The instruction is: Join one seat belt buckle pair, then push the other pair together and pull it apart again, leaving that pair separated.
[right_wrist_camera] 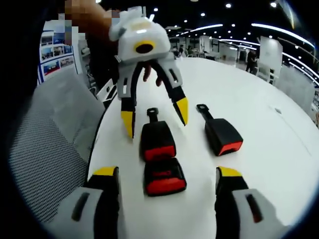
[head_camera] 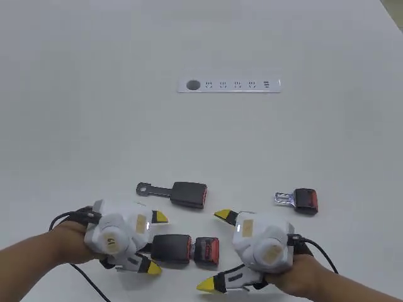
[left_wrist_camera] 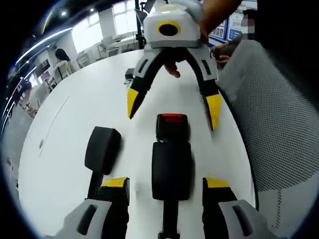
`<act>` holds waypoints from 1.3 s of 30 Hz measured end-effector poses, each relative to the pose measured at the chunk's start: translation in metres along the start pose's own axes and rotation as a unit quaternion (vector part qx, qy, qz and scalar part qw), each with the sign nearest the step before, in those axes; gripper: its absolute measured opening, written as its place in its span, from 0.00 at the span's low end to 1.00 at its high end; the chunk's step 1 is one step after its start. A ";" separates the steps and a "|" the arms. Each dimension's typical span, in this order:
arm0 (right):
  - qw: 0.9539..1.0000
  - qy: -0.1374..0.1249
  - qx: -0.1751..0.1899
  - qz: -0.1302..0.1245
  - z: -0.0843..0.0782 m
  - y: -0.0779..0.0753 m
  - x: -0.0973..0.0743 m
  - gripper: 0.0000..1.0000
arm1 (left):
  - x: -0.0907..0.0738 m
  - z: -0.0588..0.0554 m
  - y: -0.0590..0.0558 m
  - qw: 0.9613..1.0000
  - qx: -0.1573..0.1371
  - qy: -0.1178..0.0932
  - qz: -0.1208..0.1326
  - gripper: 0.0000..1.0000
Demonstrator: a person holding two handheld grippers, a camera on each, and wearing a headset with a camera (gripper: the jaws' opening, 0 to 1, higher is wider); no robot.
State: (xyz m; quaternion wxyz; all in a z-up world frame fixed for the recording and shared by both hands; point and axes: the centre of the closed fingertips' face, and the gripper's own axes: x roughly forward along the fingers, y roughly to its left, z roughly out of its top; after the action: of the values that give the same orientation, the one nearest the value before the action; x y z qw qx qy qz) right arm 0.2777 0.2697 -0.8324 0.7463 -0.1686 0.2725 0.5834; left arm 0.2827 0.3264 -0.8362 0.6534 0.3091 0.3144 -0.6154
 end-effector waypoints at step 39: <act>0.993 0.112 0.024 -0.010 -0.109 -0.137 -0.135 0.73 | 0.014 0.026 0.097 0.999 -0.010 -0.035 -0.003 0.59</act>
State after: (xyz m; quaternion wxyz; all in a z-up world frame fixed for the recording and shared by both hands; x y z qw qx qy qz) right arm 0.3638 0.0664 -0.8460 0.7208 -0.2181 0.3667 0.5463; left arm 0.3807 0.3021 -0.8299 0.6649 0.2800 0.2984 -0.6248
